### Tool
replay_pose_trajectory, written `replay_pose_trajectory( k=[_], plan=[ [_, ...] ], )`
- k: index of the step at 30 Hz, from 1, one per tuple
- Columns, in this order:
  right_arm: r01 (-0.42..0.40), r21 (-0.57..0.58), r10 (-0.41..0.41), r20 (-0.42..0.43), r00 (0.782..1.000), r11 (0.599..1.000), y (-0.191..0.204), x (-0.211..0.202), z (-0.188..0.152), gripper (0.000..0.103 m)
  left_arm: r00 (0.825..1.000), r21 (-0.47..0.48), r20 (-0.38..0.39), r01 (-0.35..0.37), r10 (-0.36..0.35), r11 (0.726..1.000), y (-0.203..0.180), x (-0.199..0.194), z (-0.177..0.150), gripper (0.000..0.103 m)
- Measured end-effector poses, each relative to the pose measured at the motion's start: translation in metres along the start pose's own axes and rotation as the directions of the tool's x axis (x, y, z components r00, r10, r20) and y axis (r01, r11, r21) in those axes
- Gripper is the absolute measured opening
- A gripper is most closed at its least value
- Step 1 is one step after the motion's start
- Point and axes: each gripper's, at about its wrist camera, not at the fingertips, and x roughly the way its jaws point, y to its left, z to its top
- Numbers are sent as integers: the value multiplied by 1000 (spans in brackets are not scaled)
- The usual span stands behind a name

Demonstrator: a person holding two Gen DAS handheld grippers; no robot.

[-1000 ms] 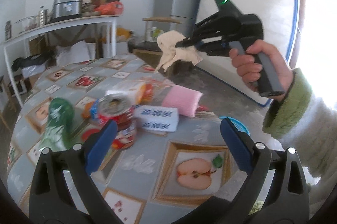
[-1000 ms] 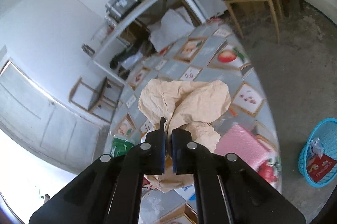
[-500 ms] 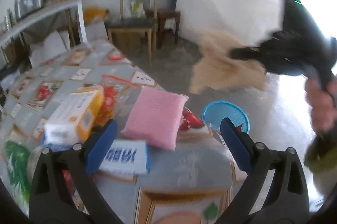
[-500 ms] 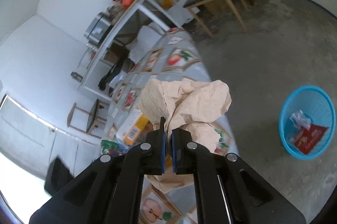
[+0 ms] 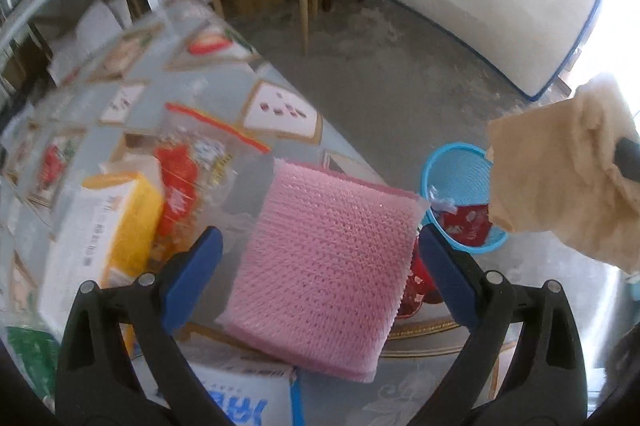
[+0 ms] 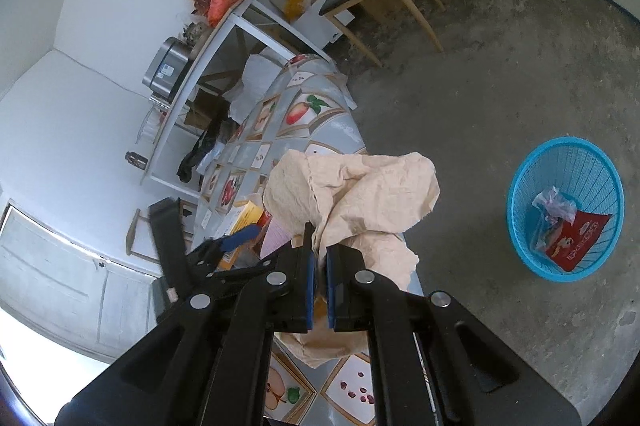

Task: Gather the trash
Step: 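Grasp the pink sponge with the left tool while the right tool holds the beige paper, then carry the sponge and paper over the wastebasket and open both tools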

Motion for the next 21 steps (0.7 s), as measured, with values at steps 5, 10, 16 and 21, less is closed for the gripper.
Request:
replay_pose_trajectory(
  k=[5, 10, 16, 21],
  plan=[
    [0, 5, 0, -1, 1000, 1000, -2, 1, 0, 5, 998, 17, -66, 13, -12, 1000, -2, 18, -3, 94],
    [2, 26, -2, -6, 1000, 1000, -8, 2, -2, 5, 998, 43, -67, -1, 4, 999, -10, 25, -6, 93],
    [2, 48, -2, -12, 1000, 999, -16, 3, -3, 5, 999, 47, -47, -18, 21, 999, -12, 19, -6, 84],
    [13, 66, -13, 5, 1000, 998, -25, 1, -1, 5, 1000, 31, -21, -13, 14, 999, -14, 8, -7, 83]
  ],
)
